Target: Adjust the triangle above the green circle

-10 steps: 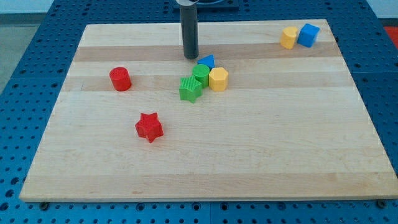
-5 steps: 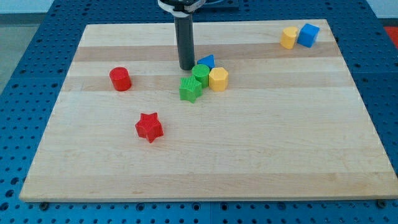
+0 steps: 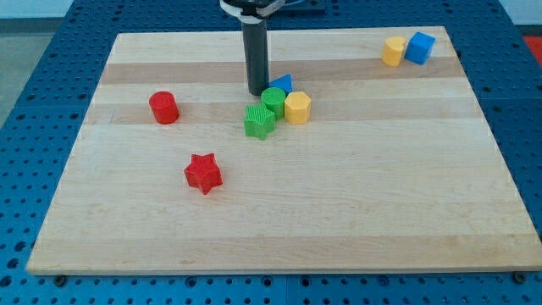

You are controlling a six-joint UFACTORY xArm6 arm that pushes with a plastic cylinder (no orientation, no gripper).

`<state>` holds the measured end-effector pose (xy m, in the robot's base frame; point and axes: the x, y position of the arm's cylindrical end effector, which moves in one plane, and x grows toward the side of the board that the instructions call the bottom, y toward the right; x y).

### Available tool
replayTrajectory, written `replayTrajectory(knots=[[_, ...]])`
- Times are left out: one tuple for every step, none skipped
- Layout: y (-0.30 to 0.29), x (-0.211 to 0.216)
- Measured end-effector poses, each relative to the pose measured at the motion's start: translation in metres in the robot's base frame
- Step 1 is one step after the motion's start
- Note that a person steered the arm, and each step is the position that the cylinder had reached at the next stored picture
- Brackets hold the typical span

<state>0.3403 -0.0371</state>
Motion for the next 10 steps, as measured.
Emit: replayTrajectory(knots=[[-0.002,-0.003],[0.000,-0.027],[0.019,-0.043],[0.055,-0.046],[0.096,-0.046],[0.116,-0.034],[0.118,-0.014],[0.108,-0.012],[0.089,-0.012],[0.083,-0.012]])
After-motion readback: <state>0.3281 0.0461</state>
